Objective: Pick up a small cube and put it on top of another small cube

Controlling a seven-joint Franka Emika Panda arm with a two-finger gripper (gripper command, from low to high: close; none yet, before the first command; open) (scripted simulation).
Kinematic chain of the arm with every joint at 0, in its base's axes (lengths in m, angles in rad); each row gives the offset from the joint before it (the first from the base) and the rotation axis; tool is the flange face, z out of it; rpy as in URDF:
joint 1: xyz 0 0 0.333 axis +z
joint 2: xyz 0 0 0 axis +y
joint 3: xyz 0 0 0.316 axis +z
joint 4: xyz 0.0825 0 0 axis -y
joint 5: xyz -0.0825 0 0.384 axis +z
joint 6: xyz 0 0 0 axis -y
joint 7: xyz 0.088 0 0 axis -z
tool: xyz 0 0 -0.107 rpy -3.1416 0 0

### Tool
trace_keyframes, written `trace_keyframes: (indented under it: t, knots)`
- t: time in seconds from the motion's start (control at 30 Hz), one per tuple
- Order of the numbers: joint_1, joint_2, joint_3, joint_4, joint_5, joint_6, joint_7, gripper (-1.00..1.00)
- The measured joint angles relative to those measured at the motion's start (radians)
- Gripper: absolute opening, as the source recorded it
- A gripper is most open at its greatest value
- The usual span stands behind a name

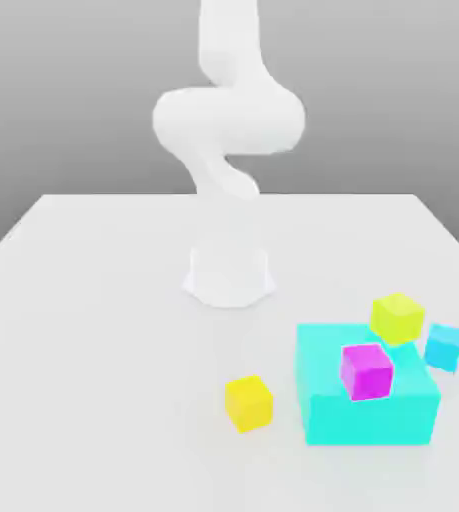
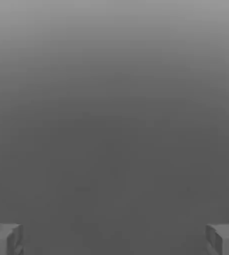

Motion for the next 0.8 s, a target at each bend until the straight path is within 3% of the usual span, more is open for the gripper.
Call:
trace_keyframes:
  t: [0.33,0.6,0.73,0.8]
  knots:
    - [0.178,0.364,0.222,-0.162,-0.019,0.204,-0.034,0.00]
    - [0.345,0.658,0.394,-0.288,-0.095,0.364,-0.018,0.00]
    - [0.434,0.811,0.429,-0.345,-0.173,0.442,0.021,0.00]
    - [0.479,0.886,0.382,-0.341,-0.253,0.490,0.078,0.00]
